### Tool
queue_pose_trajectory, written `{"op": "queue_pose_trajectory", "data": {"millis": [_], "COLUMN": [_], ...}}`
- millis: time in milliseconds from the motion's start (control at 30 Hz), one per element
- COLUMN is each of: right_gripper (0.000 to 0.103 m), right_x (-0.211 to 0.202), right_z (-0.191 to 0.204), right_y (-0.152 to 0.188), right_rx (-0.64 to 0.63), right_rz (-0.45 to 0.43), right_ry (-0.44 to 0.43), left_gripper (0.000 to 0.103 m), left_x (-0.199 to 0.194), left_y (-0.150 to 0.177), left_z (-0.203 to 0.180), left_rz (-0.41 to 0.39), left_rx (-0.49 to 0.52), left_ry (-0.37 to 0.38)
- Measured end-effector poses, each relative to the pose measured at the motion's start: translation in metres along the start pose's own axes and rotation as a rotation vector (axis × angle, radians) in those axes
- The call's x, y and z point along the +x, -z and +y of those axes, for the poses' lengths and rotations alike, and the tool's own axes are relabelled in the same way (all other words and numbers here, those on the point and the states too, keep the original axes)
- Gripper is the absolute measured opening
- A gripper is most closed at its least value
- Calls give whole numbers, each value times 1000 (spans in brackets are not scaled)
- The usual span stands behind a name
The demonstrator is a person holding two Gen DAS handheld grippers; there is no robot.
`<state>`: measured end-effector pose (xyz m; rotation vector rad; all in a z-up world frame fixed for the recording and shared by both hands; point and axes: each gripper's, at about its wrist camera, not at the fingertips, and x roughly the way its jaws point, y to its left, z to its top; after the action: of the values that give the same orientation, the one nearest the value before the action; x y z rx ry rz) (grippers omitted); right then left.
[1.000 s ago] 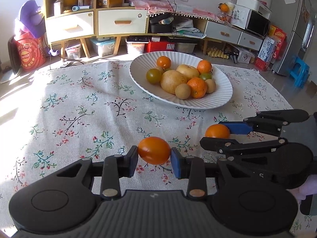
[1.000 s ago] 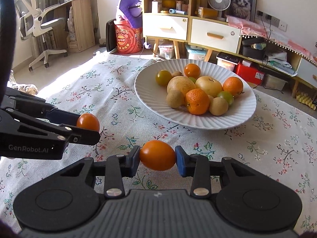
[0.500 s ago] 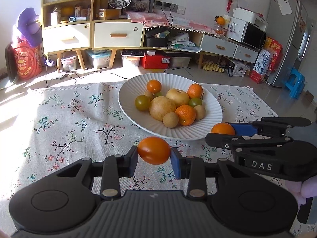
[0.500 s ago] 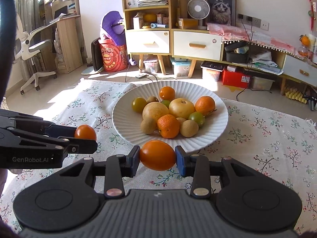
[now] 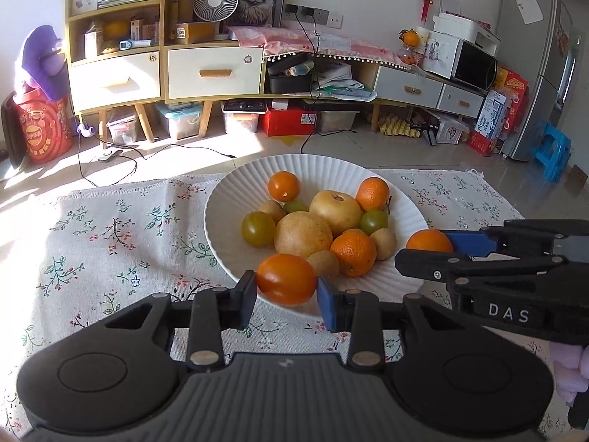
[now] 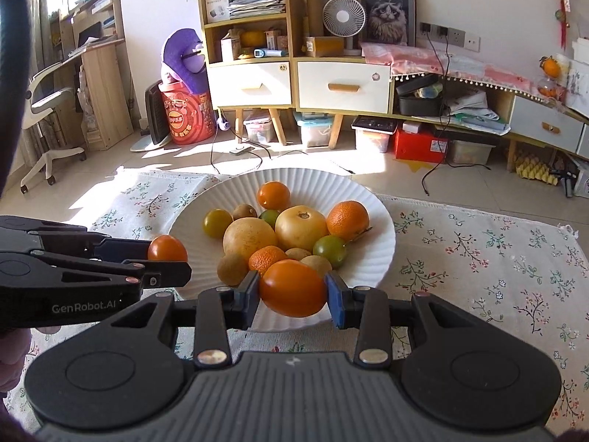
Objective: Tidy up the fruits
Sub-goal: 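Carry both orange fruits over the white plate with both grippers, then lower both orange fruits onto the plate and open both grippers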
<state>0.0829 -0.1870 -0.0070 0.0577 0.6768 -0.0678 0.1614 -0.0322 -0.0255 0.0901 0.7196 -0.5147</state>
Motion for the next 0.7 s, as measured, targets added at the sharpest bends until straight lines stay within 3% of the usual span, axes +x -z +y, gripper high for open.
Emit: {"op": "queue_pose_trajectory", "data": {"millis": [700], "right_gripper": [35], "right_x": [15], "right_z": [-3], "right_y": [3], "right_rx": [-11], "right_rz": [37], "right_ry": [18], "left_gripper": [26], "left_x": [18], "left_y": [-8], "left_z": [0], "left_rz": [4], "left_rx": [26], "left_ry": [19]}}
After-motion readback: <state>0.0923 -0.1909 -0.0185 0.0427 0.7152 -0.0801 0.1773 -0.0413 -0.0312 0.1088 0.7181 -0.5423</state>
